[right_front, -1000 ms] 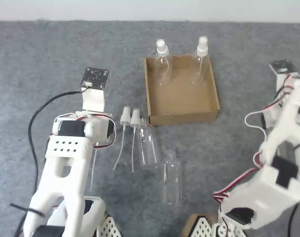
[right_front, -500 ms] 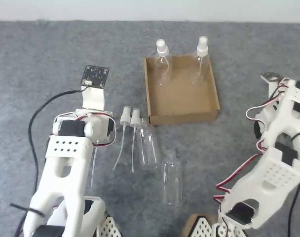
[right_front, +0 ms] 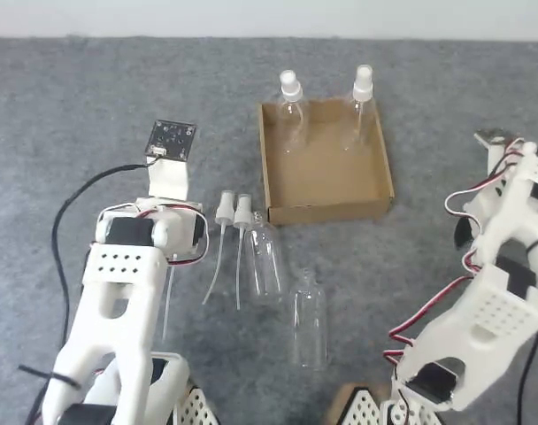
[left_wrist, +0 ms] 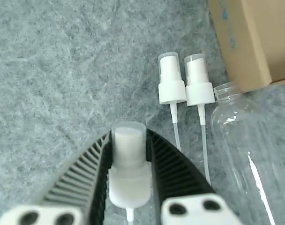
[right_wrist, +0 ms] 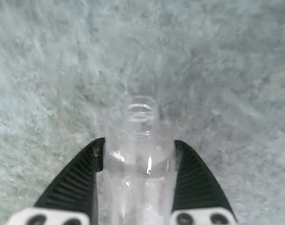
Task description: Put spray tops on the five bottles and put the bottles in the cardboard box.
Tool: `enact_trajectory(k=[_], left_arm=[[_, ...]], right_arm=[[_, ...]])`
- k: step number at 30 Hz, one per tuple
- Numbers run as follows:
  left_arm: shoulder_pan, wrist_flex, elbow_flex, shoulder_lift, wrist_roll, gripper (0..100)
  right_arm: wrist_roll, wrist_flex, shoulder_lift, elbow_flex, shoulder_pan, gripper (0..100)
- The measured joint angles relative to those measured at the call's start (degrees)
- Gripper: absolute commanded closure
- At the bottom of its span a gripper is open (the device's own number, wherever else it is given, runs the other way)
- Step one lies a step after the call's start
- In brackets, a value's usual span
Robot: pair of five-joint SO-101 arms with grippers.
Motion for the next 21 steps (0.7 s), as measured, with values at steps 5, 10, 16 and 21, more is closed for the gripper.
enact_trajectory(k=[5, 10, 16, 21], left_arm=[[0.0, 0.0, 0.0, 0.0, 0.0, 99], [-0.1, 0.0, 0.0, 0.0, 0.0, 99], [-0.5, 5.7, -10.2, 0.0, 1.0, 99], [-0.5, 12.7, -24.0, 0.0, 1.5, 99]], right_arm=[[-1.8, 2.1, -6.7, -1.1, -0.2, 99.2], [-7.5, 2.2, -21.4, 2.0, -5.2, 99.2], [-15.6, -6.0, -44.4, 19.9, -20.7, 99.2], [-21.7, -13.5, -63.6, 34.7, -37.0, 99.2]])
